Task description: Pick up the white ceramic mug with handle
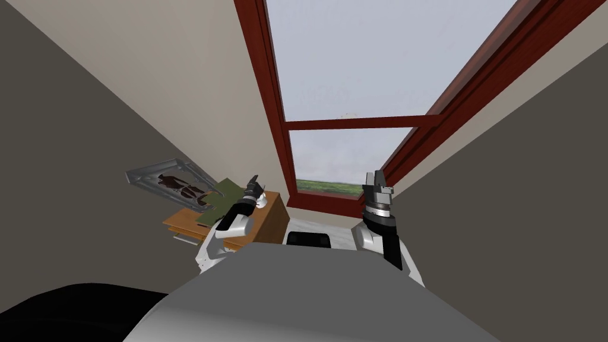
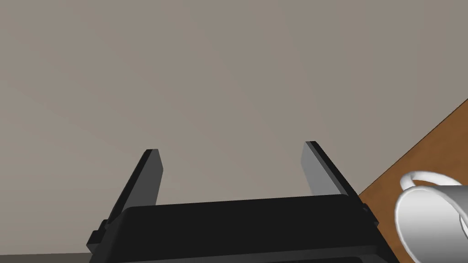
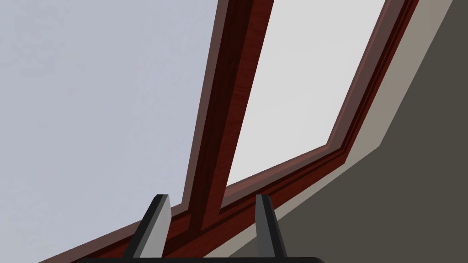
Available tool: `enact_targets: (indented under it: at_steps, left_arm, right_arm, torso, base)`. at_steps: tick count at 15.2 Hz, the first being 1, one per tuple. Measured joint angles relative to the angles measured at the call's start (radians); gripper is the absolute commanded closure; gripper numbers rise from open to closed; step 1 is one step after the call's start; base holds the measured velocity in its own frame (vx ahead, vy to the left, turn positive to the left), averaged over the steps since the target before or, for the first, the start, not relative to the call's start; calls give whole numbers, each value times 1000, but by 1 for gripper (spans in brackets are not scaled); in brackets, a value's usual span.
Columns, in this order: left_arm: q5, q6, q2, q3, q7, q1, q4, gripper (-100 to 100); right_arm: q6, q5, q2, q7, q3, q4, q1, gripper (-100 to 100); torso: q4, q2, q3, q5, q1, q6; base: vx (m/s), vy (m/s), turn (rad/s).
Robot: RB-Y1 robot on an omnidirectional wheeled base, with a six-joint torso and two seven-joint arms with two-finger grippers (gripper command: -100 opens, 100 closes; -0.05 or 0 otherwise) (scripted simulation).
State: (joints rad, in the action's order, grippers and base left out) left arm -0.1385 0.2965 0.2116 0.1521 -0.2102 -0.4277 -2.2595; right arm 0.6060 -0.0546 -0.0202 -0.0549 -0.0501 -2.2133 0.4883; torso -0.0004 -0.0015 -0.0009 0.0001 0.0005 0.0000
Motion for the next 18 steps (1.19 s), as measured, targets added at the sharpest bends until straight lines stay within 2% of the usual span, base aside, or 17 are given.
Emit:
enact_targets:
  at_steps: [18]
  left_arm:
    - [-45,342,28,58,-29,40,41,-100]
  right_arm:
    - [0,0,0,0,0,0,0,0]
  torso:
    - [0,1,0,0,0,0]
  base:
    - [16,8,-24]
